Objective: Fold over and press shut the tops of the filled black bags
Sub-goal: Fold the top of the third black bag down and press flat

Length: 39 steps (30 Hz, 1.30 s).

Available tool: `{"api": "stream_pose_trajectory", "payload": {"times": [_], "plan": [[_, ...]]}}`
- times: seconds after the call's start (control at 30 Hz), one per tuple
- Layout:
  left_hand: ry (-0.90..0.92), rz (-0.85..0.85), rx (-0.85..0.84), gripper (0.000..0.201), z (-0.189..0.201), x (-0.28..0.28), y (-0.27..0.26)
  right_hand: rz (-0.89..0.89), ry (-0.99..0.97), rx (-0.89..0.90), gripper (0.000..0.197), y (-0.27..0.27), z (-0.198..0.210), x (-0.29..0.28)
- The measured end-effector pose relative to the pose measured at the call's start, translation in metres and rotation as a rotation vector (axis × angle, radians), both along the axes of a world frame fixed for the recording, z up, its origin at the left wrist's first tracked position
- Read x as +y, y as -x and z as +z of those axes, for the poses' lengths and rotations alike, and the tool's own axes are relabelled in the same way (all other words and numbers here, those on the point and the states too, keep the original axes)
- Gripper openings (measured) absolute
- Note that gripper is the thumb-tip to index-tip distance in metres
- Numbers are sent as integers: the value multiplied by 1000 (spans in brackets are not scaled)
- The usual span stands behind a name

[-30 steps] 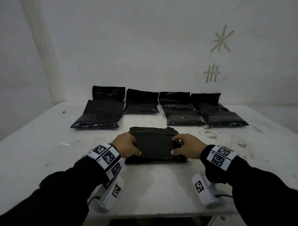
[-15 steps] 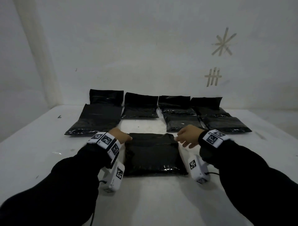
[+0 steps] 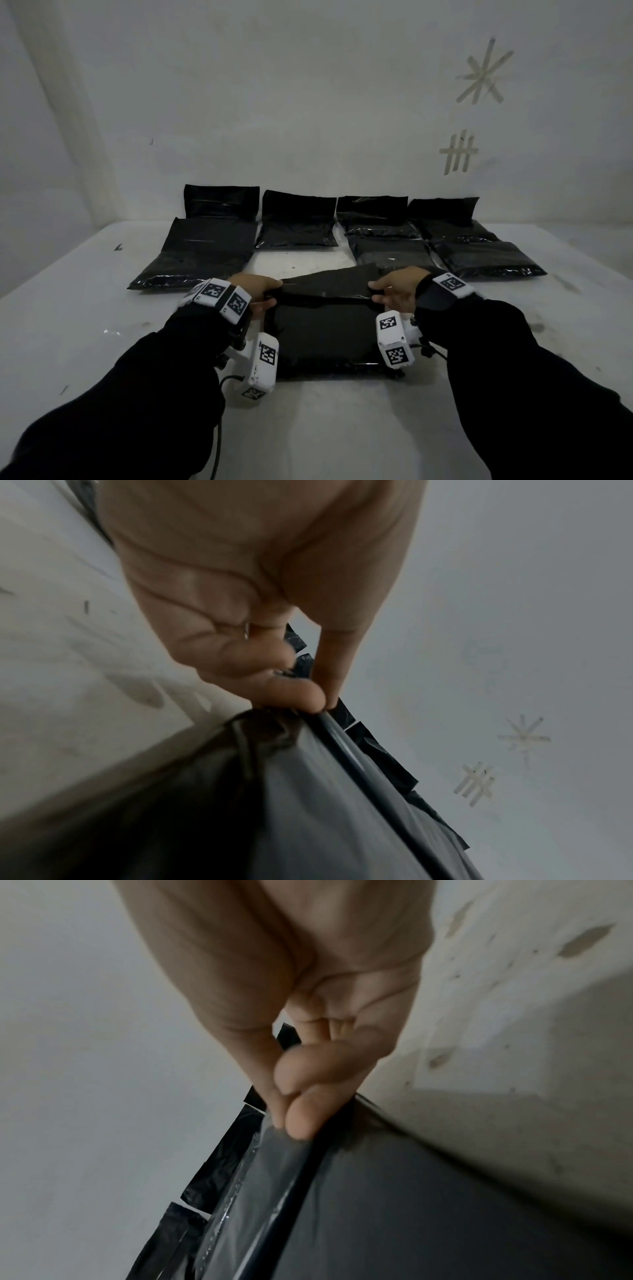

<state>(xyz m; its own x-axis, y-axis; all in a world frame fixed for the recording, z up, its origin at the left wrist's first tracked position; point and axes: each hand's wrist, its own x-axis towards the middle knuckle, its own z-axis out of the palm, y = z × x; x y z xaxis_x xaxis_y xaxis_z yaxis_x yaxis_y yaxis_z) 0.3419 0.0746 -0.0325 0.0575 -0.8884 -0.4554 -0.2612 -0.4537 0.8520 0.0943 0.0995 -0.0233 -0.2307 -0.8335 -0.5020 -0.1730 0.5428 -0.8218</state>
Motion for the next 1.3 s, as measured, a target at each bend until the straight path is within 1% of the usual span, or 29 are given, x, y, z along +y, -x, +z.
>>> {"api": "stream_pose_trajectory", "payload": {"times": [0.07, 0.1, 0.17, 0.2, 0.23, 0.27, 0.3, 0.33, 0.37, 0.4, 0.43, 0.5, 0.57, 0.63, 0.87, 0.97, 1.0, 1.1, 1.17, 1.3], "plan": [[40, 24, 26, 19, 3, 0, 1, -20, 46, -32, 5, 0, -1, 3], [61, 25, 32, 18, 2, -3, 0, -30, 76, -59, 5, -2, 0, 6], [101, 41, 67, 21, 3, -4, 1, -46, 117, -127, 21, -4, 0, 9], [115, 46, 102, 24, 4, -2, 1, -32, 134, -140, 20, -5, -1, 10], [117, 52, 129, 26, 4, -3, 1, -11, 150, -155, 11, -6, -2, 12], [122, 64, 157, 24, 8, 2, 2, -2, 177, -165, 12, -7, -2, 14], [113, 51, 178, 17, 8, 1, 2, -3, 206, -184, 23, -7, -3, 15], [117, 30, 185, 4, 10, 7, 4, -2, 228, -194, 27, -7, -4, 15], [111, 9, 196, 19, 10, 8, 4, -2, 249, -202, 24, -9, -4, 16], [115, 6, 215, 34, 10, 11, 4, 0, 260, -211, 18, -10, -4, 18], [119, 5, 232, 43, 10, 11, 5, -3, 277, -218, 11, -10, -3, 18], [135, 3, 252, 46, 9, 14, 4, -5, 309, -218, 6, -11, -3, 18], [137, 17, 292, 45, 8, 15, 3, -14, 342, -205, 14, -12, -4, 19], [139, 29, 318, 43, 7, 16, 3, -26, 368, -198, 12, -13, -6, 20], [163, 34, 304, 35, 3, 15, 5, -26, 412, -185, 8, -10, -11, 17], [159, 46, 297, 37, 5, 15, 4, -14, 395, -206, 22, -8, -14, 14], [157, 44, 296, 37, 4, 14, 4, -11, 392, -205, 23, -9, -14, 14], [159, 41, 297, 37, 5, 15, 4, -4, 396, -198, 12, -10, -12, 14], [161, 47, 298, 38, 5, 14, 5, -10, 403, -205, 18, -9, -12, 13], [169, 65, 305, 38, 3, 13, 6, -11, 430, -201, 19, -9, -15, 11]]}}
